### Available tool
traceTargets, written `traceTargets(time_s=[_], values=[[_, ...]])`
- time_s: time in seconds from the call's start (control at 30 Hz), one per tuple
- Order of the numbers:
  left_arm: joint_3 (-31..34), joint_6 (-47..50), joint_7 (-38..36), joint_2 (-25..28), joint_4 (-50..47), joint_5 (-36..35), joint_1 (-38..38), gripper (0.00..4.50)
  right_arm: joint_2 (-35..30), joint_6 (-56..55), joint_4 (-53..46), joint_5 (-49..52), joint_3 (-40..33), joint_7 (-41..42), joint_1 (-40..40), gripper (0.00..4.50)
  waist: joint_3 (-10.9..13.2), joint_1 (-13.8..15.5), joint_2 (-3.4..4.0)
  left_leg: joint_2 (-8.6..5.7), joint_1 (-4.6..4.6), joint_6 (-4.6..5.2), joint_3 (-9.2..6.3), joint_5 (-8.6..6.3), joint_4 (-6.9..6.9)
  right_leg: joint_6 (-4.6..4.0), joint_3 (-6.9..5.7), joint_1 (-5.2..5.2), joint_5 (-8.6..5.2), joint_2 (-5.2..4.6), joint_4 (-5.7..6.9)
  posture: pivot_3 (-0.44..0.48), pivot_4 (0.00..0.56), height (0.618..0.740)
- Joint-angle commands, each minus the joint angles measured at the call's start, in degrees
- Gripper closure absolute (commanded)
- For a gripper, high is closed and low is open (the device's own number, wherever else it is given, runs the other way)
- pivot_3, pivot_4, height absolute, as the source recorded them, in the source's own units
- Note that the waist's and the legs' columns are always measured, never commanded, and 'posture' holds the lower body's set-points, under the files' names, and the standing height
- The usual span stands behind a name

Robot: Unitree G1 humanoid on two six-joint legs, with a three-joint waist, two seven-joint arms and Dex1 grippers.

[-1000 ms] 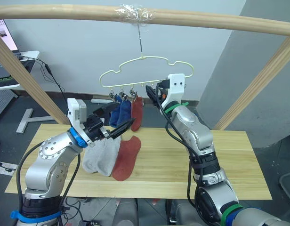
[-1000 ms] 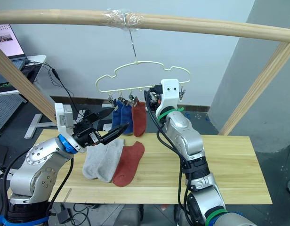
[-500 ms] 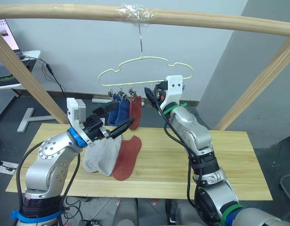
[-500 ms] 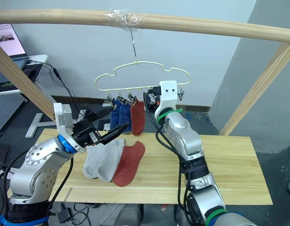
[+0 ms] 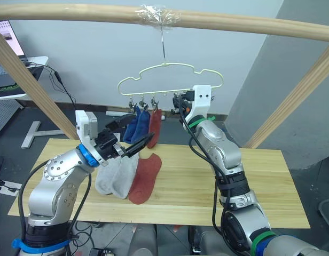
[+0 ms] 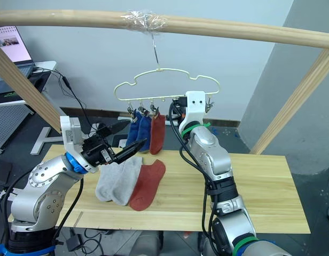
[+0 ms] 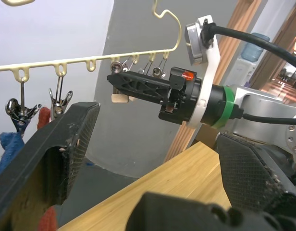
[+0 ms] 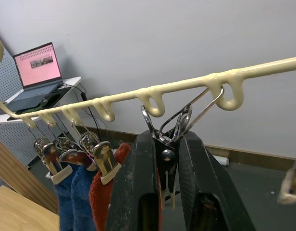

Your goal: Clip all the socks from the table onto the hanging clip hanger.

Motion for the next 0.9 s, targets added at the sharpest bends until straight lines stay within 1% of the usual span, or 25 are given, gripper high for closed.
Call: traceTargets(time_s=[0.03,0.23,0.3,0.37,0.5,0.9], values=[[-0.67,-1.38,0.60,-0.17,-1.71,1.12,0.04,0.00,0.17,-0.23,-3.25,-0.15,-0.20,0.32,-0.81,4.28,0.01,0.01,0.01,0.00,0.00,0.00,0.01,0.00,0.00,0.00,0.01,0.00,0.00,0.00,0.00,0.273,0.185,0.740],[-1.10,-1.18,0.80,-0.34,-1.45,1.11,-0.71,0.00,-0.06,0.80,-3.84,-0.70,0.88,0.91,-0.49,4.28,0.01,0.00,0.02,0.00,0.00,0.00,0.01,0.00,0.00,0.02,0.00,0.00,-0.01,0.00,-0.01,0.269,0.182,0.740],[-1.30,-0.85,1.18,-0.43,-1.89,1.10,-0.92,0.00,0.39,0.58,-3.93,-0.68,0.88,0.84,-0.49,3.58,0.01,-0.01,0.02,0.00,0.00,0.00,0.01,0.00,0.00,0.02,0.01,0.00,-0.01,0.00,-0.01,0.269,0.182,0.740],[-1.43,-0.62,1.47,-0.51,-2.23,1.11,-1.03,0.00,0.59,0.51,-3.93,-0.88,0.93,0.65,-0.51,3.01,0.01,0.00,0.02,0.00,0.00,0.00,0.01,0.00,0.00,0.02,0.01,0.00,-0.01,0.00,-0.01,0.269,0.182,0.740],[-2.20,0.14,2.41,-0.56,-3.00,1.07,-1.77,0.00,0.78,0.46,-3.52,-1.03,0.90,0.32,-0.85,1.68,0.01,0.01,0.02,0.00,-0.01,0.00,0.01,0.00,0.00,0.02,0.01,0.00,-0.01,0.00,-0.01,0.270,0.180,0.740],[-2.24,1.03,3.61,-0.44,-3.92,0.45,-1.92,0.00,0.70,-0.36,-2.48,-2.00,0.74,0.30,-1.54,1.68,0.01,0.02,0.02,0.00,-0.01,0.00,0.01,0.00,0.00,0.02,0.01,0.00,-0.01,0.00,-0.01,0.277,0.180,0.740]])
